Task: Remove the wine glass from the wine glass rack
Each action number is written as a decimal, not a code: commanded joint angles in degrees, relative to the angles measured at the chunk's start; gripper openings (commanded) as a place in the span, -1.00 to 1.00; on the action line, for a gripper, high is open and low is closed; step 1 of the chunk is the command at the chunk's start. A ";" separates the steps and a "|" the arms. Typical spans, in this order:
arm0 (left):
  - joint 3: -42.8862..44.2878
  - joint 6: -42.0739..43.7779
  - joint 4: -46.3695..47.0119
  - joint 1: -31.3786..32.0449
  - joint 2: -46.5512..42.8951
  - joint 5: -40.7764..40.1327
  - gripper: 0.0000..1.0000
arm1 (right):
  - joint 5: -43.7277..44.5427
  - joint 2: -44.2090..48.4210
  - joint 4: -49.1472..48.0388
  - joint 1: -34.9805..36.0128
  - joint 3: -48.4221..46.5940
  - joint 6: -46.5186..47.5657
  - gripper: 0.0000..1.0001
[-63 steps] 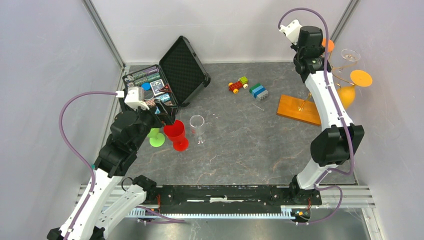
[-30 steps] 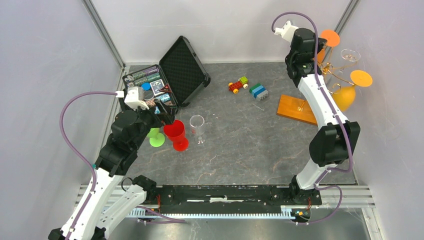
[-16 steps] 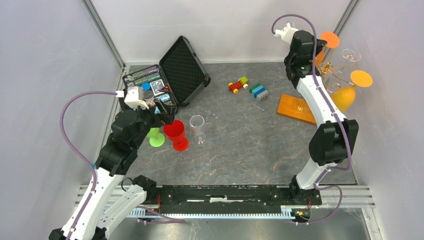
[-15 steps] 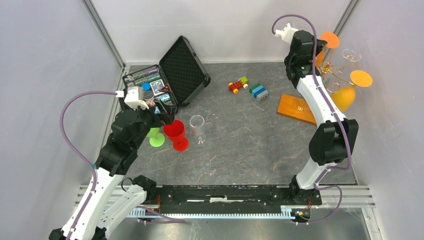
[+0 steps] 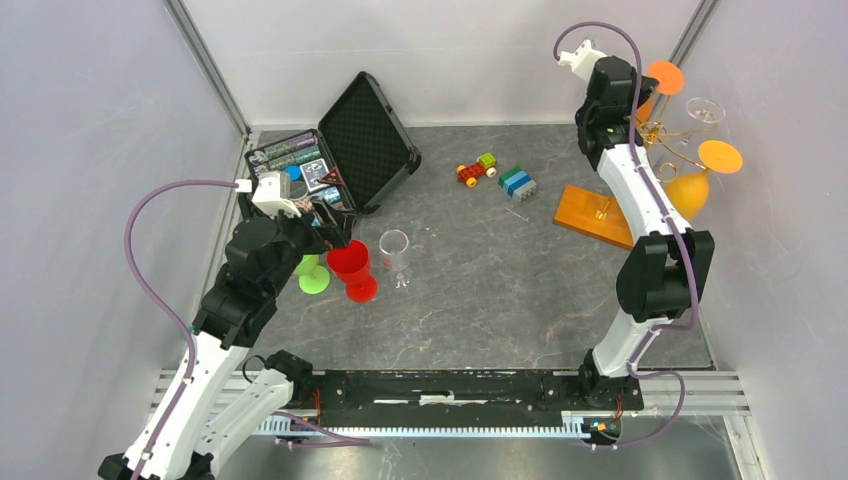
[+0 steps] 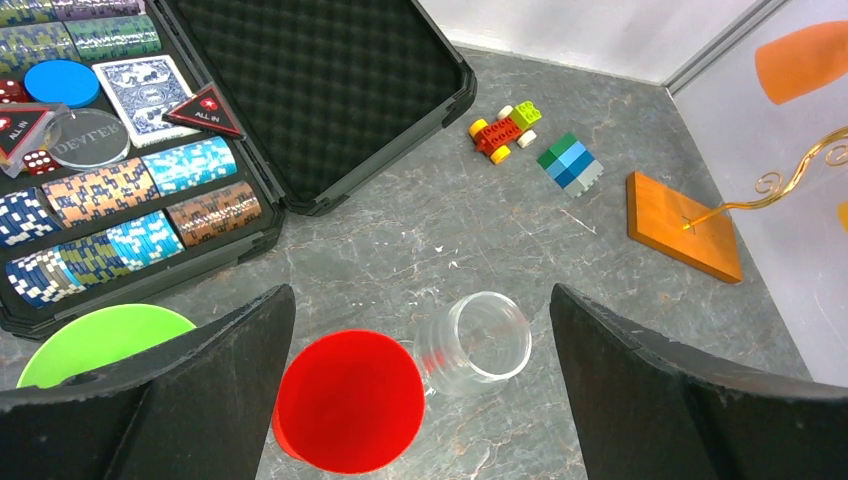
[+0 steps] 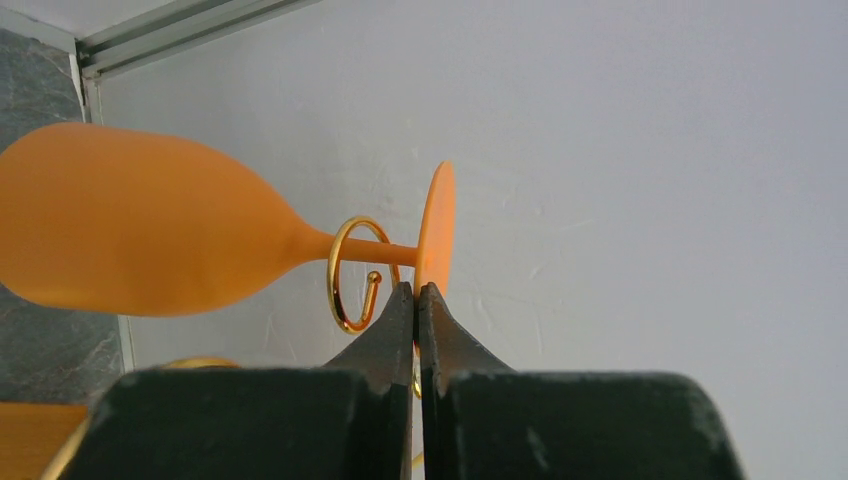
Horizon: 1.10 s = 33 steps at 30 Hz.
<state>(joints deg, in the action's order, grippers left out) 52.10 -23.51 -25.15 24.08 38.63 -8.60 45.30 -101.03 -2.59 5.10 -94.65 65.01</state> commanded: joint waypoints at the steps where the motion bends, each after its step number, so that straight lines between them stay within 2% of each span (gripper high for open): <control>1: -0.33 0.83 2.56 -0.46 0.19 0.95 1.00 | -1.95 -1.31 -0.86 -0.26 -5.42 -5.60 -0.99; 7: -0.44 0.49 2.47 -0.60 0.10 1.40 1.00 | -6.15 -0.40 2.14 -0.03 -9.47 -9.91 -0.99; 14: -0.59 -0.04 3.00 -1.54 0.61 2.78 1.00 | 1.90 0.04 -4.71 -0.07 -4.31 -2.10 -1.00; 23: -0.84 -1.10 3.44 -3.86 1.53 5.79 1.00 | 6.39 -1.19 -6.61 -0.30 -3.28 -0.67 -1.00; 33: -1.03 -1.26 3.53 -4.22 0.77 6.17 1.00 | 4.62 2.63 6.60 0.40 -2.86 -5.84 -1.00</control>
<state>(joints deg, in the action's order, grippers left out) 51.18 -23.68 -24.16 20.32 40.29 -3.81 50.50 -102.43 -0.32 4.89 -97.56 62.17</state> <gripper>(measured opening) 0.994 0.010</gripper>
